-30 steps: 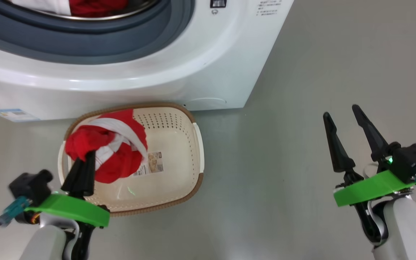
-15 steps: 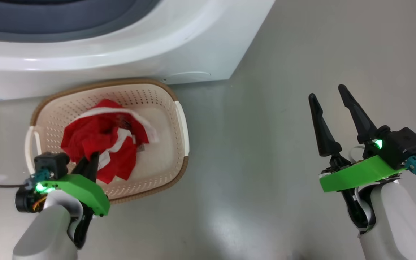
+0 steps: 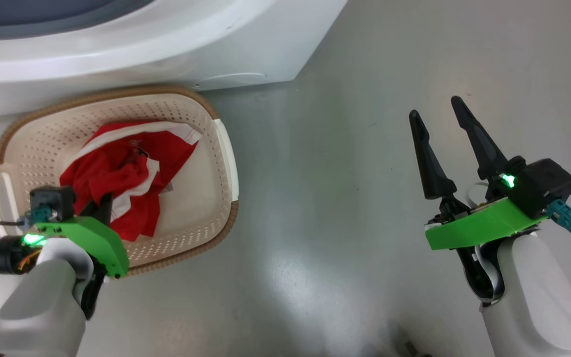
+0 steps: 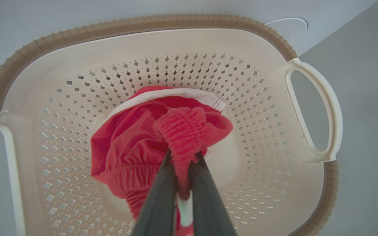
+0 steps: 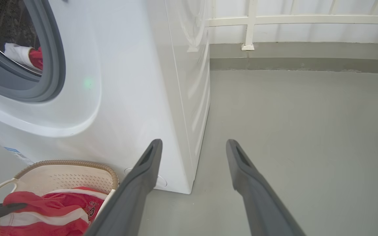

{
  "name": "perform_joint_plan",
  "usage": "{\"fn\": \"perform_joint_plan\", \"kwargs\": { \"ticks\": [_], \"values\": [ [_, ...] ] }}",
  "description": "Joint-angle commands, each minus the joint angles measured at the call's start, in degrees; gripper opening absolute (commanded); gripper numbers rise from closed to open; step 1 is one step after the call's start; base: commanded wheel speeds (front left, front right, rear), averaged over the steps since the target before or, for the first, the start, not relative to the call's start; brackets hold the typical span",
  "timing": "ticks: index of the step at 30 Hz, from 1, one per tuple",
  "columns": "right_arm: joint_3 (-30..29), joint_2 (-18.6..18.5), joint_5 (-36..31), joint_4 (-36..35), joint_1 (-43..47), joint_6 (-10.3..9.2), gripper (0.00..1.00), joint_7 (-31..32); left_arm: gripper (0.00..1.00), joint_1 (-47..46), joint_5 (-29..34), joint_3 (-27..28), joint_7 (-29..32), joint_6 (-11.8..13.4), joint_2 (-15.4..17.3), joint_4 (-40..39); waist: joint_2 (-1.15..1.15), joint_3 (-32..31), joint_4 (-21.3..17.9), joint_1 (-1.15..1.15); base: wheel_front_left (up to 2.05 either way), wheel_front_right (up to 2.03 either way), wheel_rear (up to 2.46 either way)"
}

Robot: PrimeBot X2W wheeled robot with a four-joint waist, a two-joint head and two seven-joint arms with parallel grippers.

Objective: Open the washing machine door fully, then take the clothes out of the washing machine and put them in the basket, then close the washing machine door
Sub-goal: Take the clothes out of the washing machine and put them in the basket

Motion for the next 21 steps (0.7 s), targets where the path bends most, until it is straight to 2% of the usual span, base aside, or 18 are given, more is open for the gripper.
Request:
{"fn": "perform_joint_plan", "kwargs": {
  "ticks": [1,3,4,7,8,9,10,12,13,21],
  "values": [
    [1.2,0.3,-0.6,-1.4,0.3,0.09,1.0,-0.3,0.0,-0.7,-0.7,0.7,-0.5,-0.2,2.2,0.1,0.0,0.7,-0.6,0.0,0.0,0.0,0.0],
    [1.3,0.5,-0.6,-1.4,0.2,0.09,1.0,-0.3,0.0,-1.4,-1.6,-0.6,-0.5,-0.2,2.4,0.9,0.0,1.0,-0.8,0.0,0.0,0.0,0.0],
    [1.4,0.5,-0.6,-1.4,0.2,0.09,1.0,-0.3,0.03,-1.8,-2.1,-1.2,-0.5,-0.2,2.5,1.2,0.0,1.1,-0.9,0.0,0.0,0.0,0.0],
    [1.4,0.6,-0.6,-1.4,0.1,0.09,1.0,-0.3,0.18,-2.6,-3.6,-2.6,-0.5,-0.2,2.9,1.8,0.0,1.3,-1.0,0.0,0.0,0.0,0.0],
    [1.4,0.6,-0.7,-1.4,0.1,0.09,1.0,-0.3,0.26,-2.8,-4.1,-3.1,-0.5,-0.2,3.0,1.9,0.0,1.3,-1.0,0.0,0.0,0.0,0.0],
    [1.3,0.7,-0.7,-1.4,0.1,0.09,1.0,-0.3,0.43,-3.0,-4.6,-3.5,-0.5,-0.2,3.1,2.0,0.0,1.3,-1.0,0.0,0.0,0.0,0.0],
    [1.3,0.7,-0.7,-1.3,0.1,0.09,1.0,-0.3,0.47,-3.2,-5.0,-3.9,-0.5,-0.2,3.2,2.1,0.0,1.3,-0.9,0.0,0.0,0.0,0.0],
    [1.4,0.7,-0.7,-1.2,0.0,0.09,1.0,-0.3,0.89,-3.5,-5.9,-4.4,-0.5,-0.2,3.4,2.2,0.0,1.2,-0.8,0.0,0.0,0.0,0.0],
    [1.4,0.7,-0.8,-1.1,0.0,0.09,1.0,-0.3,1.0,-3.6,-6.3,-4.6,-0.5,-0.2,3.4,2.2,0.0,1.1,-0.8,0.0,0.0,0.0,0.0],
    [1.0,0.5,-0.8,-0.6,0.3,0.09,1.0,-0.3,1.0,-3.3,-8.4,-5.0,-0.5,-0.2,3.5,1.0,0.0,-0.4,0.1,0.0,0.0,0.0,0.0]
  ]
}}
